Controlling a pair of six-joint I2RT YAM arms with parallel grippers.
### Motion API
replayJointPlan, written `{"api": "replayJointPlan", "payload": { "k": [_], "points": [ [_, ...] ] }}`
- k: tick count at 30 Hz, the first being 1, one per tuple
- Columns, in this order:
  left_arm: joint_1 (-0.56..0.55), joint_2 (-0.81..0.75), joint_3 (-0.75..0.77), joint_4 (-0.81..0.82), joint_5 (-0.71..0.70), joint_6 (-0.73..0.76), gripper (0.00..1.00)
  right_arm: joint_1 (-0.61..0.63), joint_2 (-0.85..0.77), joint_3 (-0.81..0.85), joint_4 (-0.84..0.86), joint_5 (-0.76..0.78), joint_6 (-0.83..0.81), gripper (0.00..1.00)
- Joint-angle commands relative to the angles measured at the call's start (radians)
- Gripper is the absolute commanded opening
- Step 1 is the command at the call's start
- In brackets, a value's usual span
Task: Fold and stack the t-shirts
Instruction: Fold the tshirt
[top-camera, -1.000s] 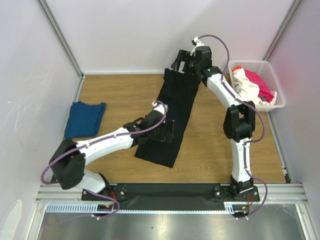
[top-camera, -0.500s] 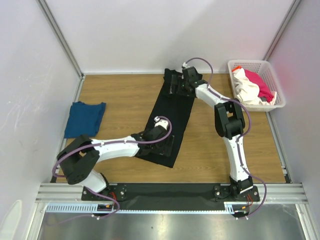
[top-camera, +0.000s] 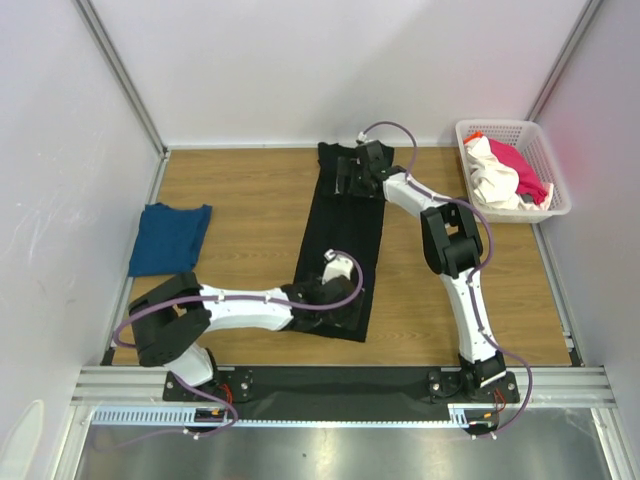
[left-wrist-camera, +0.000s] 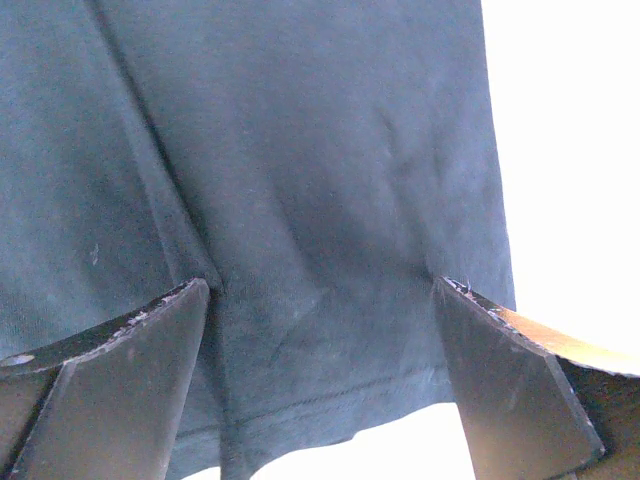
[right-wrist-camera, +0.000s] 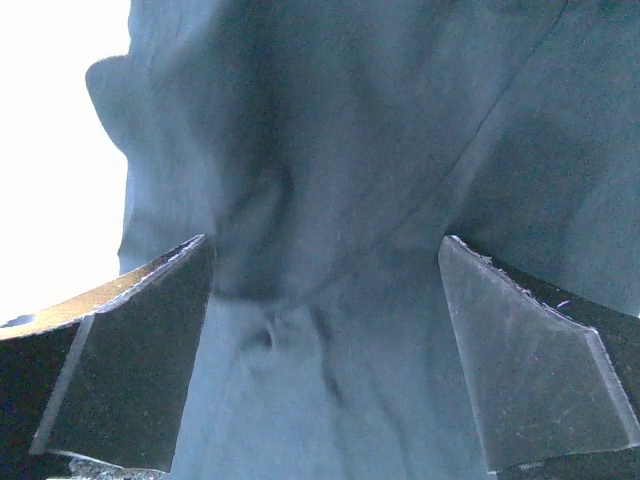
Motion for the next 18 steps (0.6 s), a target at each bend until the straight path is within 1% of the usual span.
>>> {"api": "replayJointPlan", "payload": {
  "k": [1,3,8,12,14,16,18],
  "points": [
    [-0.087,0.033,0.019,-0.11,0.034,-0.14,1.0,0.028,0.038,0.032,0.031,0.006,-0.017,1.0],
    [-0.124,0.042,0.039,-0.139,-0.001,-0.168,1.0,0.035,0.047,0.045,0.023,0.006,-0.022,1.0],
    [-0.13,0.06,0.035,-0.173,-0.017,-0.186,1.0,0.037,0.045,0.029,0.038,0.029,-0.026,1.0],
    [-0.144,0.039,0.044,-0.161,-0.044,-0.157,1.0,0.037,0.052,0.045,0.054,0.017,-0.035,1.0],
    [-0.147,0.034,0.064,-0.156,-0.05,-0.136,1.0,0.037,0.05,0.06,0.052,-0.044,-0.039,1.0],
    [-0.147,0.025,0.088,-0.193,-0.088,-0.108,1.0,0.039,0.038,0.1,0.022,-0.07,-0.045,1.0],
    [-0.144,-0.031,0.136,-0.257,-0.127,-0.065,1.0,0.04,-0.016,0.132,-0.017,-0.093,-0.057,1.0]
  ]
}}
